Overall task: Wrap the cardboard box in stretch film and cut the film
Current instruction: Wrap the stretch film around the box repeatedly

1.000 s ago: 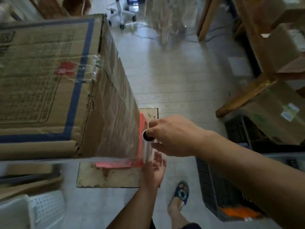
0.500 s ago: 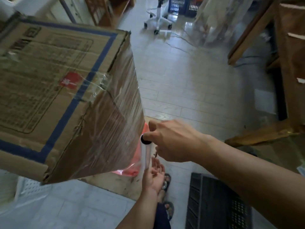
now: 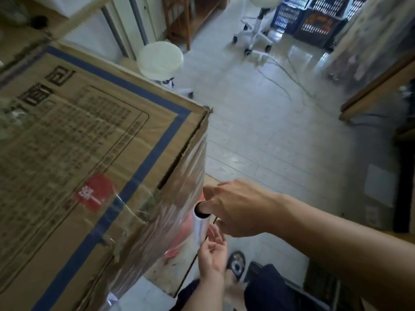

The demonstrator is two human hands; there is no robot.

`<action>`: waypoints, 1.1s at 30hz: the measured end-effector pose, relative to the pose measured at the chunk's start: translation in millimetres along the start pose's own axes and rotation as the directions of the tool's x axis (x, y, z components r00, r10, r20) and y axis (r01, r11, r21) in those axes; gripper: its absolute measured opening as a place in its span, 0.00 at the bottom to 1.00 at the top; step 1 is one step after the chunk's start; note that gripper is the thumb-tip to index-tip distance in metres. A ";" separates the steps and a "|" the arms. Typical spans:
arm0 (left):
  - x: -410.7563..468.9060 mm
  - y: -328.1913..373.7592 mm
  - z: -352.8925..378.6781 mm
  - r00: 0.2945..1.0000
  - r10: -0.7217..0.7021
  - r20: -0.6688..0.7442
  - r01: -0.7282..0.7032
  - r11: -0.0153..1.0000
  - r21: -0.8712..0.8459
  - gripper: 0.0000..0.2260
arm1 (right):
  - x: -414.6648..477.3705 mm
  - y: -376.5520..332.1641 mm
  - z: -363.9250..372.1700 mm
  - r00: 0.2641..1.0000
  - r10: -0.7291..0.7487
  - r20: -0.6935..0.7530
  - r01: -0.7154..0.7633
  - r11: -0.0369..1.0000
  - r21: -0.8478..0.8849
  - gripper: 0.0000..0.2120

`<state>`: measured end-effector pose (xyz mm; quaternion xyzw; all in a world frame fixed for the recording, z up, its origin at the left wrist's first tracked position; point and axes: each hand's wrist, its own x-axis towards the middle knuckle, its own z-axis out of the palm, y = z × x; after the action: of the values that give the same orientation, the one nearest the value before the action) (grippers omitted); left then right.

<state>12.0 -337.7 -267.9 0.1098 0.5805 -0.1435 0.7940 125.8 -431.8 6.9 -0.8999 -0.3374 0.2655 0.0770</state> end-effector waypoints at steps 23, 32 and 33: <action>8.8 -90.8 123.2 0.874 0.423 0.240 -0.099 0.638 -0.763 0.22 | 14.0 81.5 -49.9 0.838 -0.490 0.242 0.545 0.782 -0.303 0.16; 11.1 -112.5 184.5 0.836 0.481 0.264 -0.070 0.570 -0.819 0.18 | 34.1 116.9 -79.0 0.773 -0.609 0.178 0.623 0.676 -0.393 0.14; 11.3 -110.9 191.4 0.832 0.487 0.265 -0.069 0.564 -0.823 0.18 | 39.1 117.9 -82.7 0.767 -0.615 0.184 0.629 0.663 -0.406 0.14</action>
<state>146.3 -507.8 -221.7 -0.1933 0.3489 0.2351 0.8863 261.1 -492.8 22.8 -0.7187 -0.6765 0.1528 -0.0499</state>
